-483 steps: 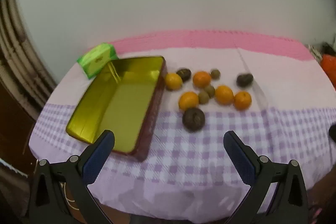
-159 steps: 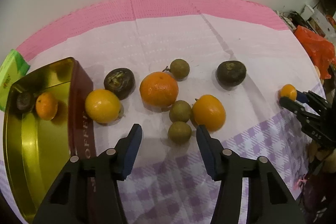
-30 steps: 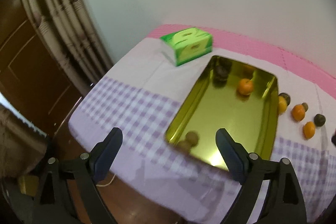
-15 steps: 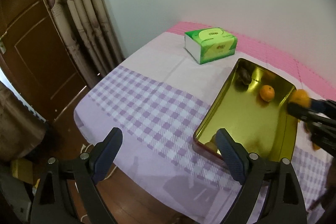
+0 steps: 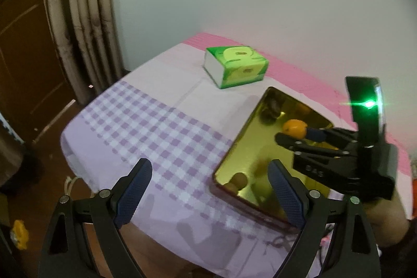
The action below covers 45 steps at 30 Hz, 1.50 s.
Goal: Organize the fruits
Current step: 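Carry the kumquat into the tin with the right gripper and release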
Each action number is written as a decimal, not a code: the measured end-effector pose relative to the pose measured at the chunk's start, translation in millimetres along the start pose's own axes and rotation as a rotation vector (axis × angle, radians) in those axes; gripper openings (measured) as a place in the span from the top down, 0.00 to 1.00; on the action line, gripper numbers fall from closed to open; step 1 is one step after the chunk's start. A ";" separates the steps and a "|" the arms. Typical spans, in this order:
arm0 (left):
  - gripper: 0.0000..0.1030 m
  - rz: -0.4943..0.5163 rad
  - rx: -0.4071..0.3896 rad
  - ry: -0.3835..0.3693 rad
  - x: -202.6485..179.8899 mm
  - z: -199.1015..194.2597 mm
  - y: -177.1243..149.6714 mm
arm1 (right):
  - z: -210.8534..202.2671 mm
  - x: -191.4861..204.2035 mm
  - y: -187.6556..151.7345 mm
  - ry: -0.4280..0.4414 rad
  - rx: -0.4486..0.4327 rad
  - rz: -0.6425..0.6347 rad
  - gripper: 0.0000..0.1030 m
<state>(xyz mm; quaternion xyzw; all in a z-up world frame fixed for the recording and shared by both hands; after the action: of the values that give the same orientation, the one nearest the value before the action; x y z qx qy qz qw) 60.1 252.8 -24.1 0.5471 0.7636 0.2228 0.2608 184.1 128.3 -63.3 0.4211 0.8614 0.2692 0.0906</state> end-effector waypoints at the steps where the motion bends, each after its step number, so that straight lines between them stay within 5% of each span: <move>1: 0.12 -0.012 0.001 -0.007 2.3 -0.4 1.7 | 2.2 -1.7 -0.3 0.004 0.004 0.005 0.64; 9: 0.12 -0.208 -0.079 0.059 48.2 -14.0 13.2 | 17.9 -10.1 1.6 0.016 0.028 0.044 0.64; 16: 0.12 -0.069 -0.057 0.129 26.4 -5.7 8.1 | 28.4 0.3 3.1 0.013 0.048 0.018 0.64; 26: 0.12 0.004 -0.031 0.142 11.4 0.7 2.0 | 36.5 6.1 11.4 0.024 0.040 0.042 0.63; 36: 0.12 0.065 -0.030 0.155 -1.5 2.5 -1.4 | -20.2 1.5 14.8 0.047 -0.111 0.109 0.55; 45: 0.12 0.130 -0.034 0.156 -18.0 1.5 -6.7 | -78.2 4.7 -34.5 0.000 -0.205 0.085 0.47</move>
<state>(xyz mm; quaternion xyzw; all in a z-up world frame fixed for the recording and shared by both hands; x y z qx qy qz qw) 61.1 233.7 -26.7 0.5719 0.7406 0.2943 0.1947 127.8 84.4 -16.0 0.4456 0.8108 0.3594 0.1218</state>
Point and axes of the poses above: each gripper's, at about its wrist camera, not at the fingertips, and z roughly the way its jaws point, x to its left, y to its top, the point moved 5 cm from there along z, roughly the way its jaws point, and after that the axes turned 1 degree about x, right-handed, at the moved point
